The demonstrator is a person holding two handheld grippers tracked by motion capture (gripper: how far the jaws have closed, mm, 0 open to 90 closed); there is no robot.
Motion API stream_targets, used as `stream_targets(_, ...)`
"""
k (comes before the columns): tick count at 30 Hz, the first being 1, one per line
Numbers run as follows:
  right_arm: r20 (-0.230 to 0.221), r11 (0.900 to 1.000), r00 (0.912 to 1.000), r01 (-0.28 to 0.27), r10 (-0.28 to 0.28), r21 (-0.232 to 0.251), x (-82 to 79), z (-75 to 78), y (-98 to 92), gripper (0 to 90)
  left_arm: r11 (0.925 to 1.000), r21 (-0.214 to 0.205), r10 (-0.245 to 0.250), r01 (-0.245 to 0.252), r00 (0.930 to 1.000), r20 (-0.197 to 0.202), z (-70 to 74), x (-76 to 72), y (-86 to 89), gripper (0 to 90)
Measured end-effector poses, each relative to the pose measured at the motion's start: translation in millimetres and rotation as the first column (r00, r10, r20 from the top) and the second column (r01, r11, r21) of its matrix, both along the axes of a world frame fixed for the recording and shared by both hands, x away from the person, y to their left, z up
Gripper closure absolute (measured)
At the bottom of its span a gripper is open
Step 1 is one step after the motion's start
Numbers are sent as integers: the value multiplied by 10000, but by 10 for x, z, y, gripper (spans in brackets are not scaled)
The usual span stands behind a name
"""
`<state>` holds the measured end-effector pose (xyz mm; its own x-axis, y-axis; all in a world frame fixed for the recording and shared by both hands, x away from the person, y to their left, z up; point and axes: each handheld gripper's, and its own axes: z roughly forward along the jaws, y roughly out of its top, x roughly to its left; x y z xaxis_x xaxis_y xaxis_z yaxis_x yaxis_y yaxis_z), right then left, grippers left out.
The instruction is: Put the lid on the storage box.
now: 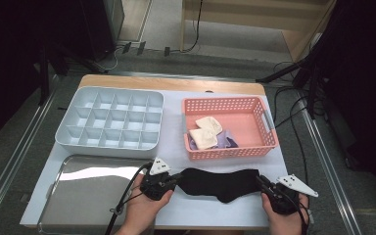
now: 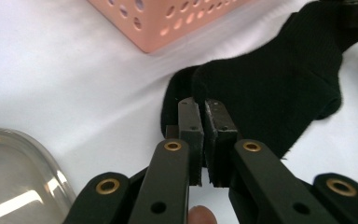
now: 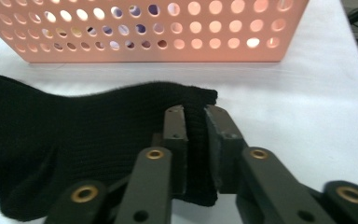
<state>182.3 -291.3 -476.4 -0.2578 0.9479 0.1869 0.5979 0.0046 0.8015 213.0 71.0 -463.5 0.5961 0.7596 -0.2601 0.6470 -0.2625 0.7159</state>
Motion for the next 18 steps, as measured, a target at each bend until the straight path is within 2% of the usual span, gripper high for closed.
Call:
stream_targets(2, 77, 9995, 10000, 46, -49, 301, -22, -24, -11, 664, 9995, 207, 215, -218, 9997, 144, -11, 11, 9, 808)
stream_targets(3, 195, 9993, 9997, 136, -143, 357, -42, -33, -22, 617, 9988, 365, 306, -313, 9993, 196, -16, 17, 12, 746)
stream_targets(4, 239, 9991, 9993, 263, -271, 344, -65, -46, -34, 599, 9977, 418, 517, -525, 9985, 188, -27, 20, 0, 665)
stream_targets(5, 217, 9989, 9993, 297, -305, 370, -87, -62, -45, 593, 9976, 468, 498, -504, 9987, 129, -32, 26, 1, 592)
stream_targets(9, -61, 9978, 9987, 507, -505, 435, -162, -141, -82, 582, 9956, 578, 734, -735, 9973, 30, -48, 28, -28, 515)
stream_targets(12, -248, 9969, 9983, 532, -518, 575, -166, -191, -62, 587, 9960, 677, 598, -580, 9979, -256, -74, 43, -65, 556)
stream_targets(14, -347, 9976, 9988, 363, -342, 593, -142, -219, -12, 607, 9974, 695, 251, -212, 9982, -553, -89, 53, -84, 668)
stream_targets(15, -287, 9985, 9990, 366, -354, 401, -137, -224, 20, 619, 9976, 684, 188, -144, 9978, -638, -96, 54, -90, 719)
stream_targets(16, -267, 9989, 9989, 389, -383, 252, -133, -221, 39, 654, 9979, 647, 110, -65, 9975, -695, -97, 57, -86, 763)
stream_targets(18, -334, 9985, 9990, 316, -301, 456, -121, -218, 41, 746, 9989, 465, -41, 75, 9973, -738, -86, 54, -72, 841)
